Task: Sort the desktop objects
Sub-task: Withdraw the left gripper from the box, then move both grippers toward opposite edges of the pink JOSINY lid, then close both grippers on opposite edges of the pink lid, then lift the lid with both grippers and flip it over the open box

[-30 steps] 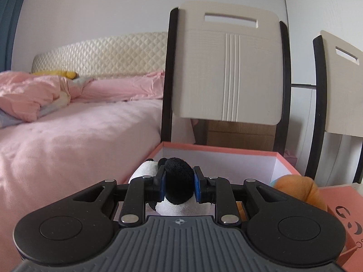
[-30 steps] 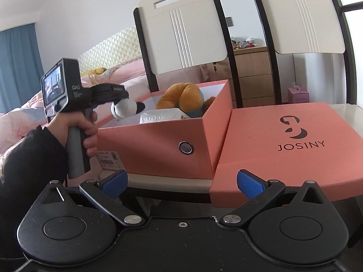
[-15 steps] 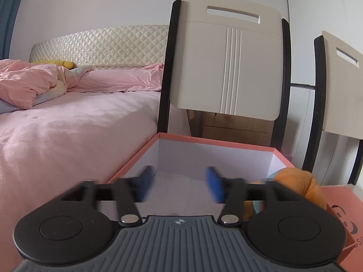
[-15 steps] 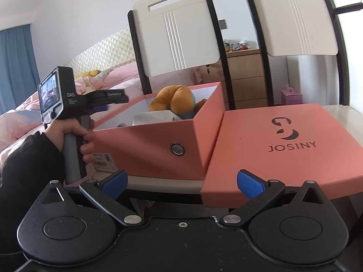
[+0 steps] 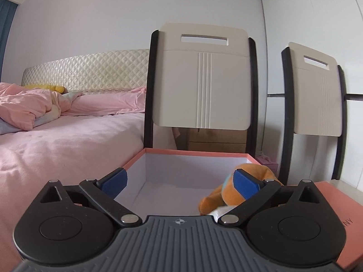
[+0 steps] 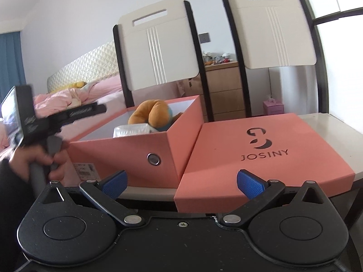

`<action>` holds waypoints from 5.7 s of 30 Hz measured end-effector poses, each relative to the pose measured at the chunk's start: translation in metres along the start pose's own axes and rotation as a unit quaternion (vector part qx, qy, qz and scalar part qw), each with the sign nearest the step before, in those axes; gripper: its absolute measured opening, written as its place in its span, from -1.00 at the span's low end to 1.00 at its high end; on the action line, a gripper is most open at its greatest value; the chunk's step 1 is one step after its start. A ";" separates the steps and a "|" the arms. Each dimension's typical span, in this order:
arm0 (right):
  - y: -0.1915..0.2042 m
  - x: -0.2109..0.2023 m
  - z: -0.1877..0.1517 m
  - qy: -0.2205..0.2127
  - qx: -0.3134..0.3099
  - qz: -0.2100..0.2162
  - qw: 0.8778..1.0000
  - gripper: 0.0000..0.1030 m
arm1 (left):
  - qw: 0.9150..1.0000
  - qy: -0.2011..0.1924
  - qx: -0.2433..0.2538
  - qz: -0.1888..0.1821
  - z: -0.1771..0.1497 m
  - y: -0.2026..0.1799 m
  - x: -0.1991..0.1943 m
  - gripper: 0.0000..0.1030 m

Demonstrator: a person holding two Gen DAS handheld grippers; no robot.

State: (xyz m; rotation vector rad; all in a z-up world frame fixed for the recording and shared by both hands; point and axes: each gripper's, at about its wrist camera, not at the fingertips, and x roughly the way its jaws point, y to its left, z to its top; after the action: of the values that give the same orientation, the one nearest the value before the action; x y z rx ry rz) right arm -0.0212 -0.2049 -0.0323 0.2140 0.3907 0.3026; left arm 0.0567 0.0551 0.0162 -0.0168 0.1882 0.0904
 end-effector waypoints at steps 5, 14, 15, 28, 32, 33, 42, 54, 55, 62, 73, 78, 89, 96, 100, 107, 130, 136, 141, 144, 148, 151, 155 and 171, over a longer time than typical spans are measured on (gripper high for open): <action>-0.006 -0.002 0.001 -0.017 0.005 -0.012 1.000 0.99 | 1.000 0.002 -0.002 -0.019 -0.014 -0.006 -0.025 1.00; -0.010 -0.004 0.001 -0.027 -0.002 -0.037 0.999 0.99 | 0.998 -0.012 0.025 -0.052 -0.032 -0.030 -0.055 1.00; -0.011 -0.004 0.001 -0.028 -0.003 -0.039 0.999 0.99 | 0.998 -0.014 0.025 -0.055 -0.032 -0.031 -0.056 1.00; -0.017 -0.008 0.003 -0.036 0.013 -0.040 0.998 0.99 | 0.999 -0.012 0.007 -0.052 -0.034 -0.030 -0.057 1.00; -0.016 -0.009 0.002 -0.035 0.006 -0.042 0.998 0.99 | 0.999 -0.011 0.005 -0.052 -0.034 -0.030 -0.058 1.00; -0.015 -0.009 0.002 -0.035 0.005 -0.042 0.998 0.99 | 0.999 -0.010 0.005 -0.052 -0.035 -0.030 -0.058 1.00; -0.022 -0.013 0.007 -0.039 0.000 -0.043 0.998 0.99 | 0.998 -0.003 0.005 -0.055 -0.038 -0.031 -0.055 1.00; -0.102 -0.015 0.046 0.001 -0.033 -0.093 0.995 0.99 | 0.993 0.032 0.000 -0.113 -0.049 -0.040 -0.051 1.00; -0.112 -0.012 0.050 0.005 -0.032 -0.100 0.995 0.99 | 0.991 0.041 -0.001 -0.125 -0.051 -0.042 -0.049 1.00; -0.189 0.023 0.037 0.039 0.033 -0.111 0.993 0.99 | 0.976 0.100 -0.005 -0.191 -0.077 -0.062 -0.036 1.00; -0.214 0.048 0.011 0.076 0.054 -0.074 0.993 0.99 | 0.955 0.156 0.016 -0.250 -0.111 -0.110 0.001 1.00; -0.219 0.051 0.006 0.079 0.063 -0.056 0.993 0.99 | 0.952 0.149 0.018 -0.265 -0.116 -0.119 0.005 1.00; -0.219 0.047 0.005 0.082 0.039 -0.031 0.995 1.00 | 0.944 0.157 0.027 -0.288 -0.118 -0.128 0.000 1.00; -0.221 0.028 0.002 0.087 0.050 -0.012 0.995 1.00 | 0.938 0.166 0.019 -0.304 -0.118 -0.120 -0.018 1.00; -0.219 0.012 -0.004 0.088 0.053 0.002 0.995 1.00 | 0.933 0.173 0.022 -0.315 -0.119 -0.113 -0.032 1.00; -0.238 0.012 -0.010 0.097 0.118 0.000 0.988 0.99 | 0.927 0.196 -0.049 -0.315 -0.111 -0.096 -0.012 1.00; -0.278 0.011 -0.011 0.083 0.275 0.048 0.957 0.36 | 0.906 0.229 -0.156 -0.319 -0.107 -0.093 0.025 0.68; -0.258 -0.022 0.013 0.026 0.187 0.044 0.981 0.31 | 0.925 0.147 -0.072 -0.343 -0.076 -0.102 -0.006 0.39; -0.237 -0.016 0.015 0.055 0.193 0.030 0.979 0.26 | 0.913 0.166 -0.098 -0.358 -0.075 -0.105 -0.004 0.39; -0.251 -0.001 0.005 0.099 0.250 0.017 0.963 0.27 | 0.919 0.185 -0.114 -0.330 -0.083 -0.092 0.000 0.40; -0.266 0.012 -0.008 0.129 0.286 0.012 0.949 0.28 | 0.930 0.181 -0.144 -0.287 -0.087 -0.064 -0.002 0.63; -0.270 0.014 -0.014 0.138 0.294 0.014 0.946 0.29 | 0.925 0.195 -0.176 -0.274 -0.092 -0.053 0.004 0.70; -0.270 0.012 -0.013 0.137 0.294 0.018 0.946 0.29 | 0.894 0.241 -0.211 -0.314 -0.105 -0.059 0.021 0.70; -0.268 -0.020 0.000 0.060 0.270 0.047 0.960 0.31 | 0.859 0.255 -0.242 -0.373 -0.102 -0.067 0.026 0.52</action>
State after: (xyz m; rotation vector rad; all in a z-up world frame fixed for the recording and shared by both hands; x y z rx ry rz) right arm 0.0278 -0.4617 -0.0953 0.7537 0.5808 0.2982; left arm 0.0695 -0.0121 -0.0888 -0.6212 0.6754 -0.6567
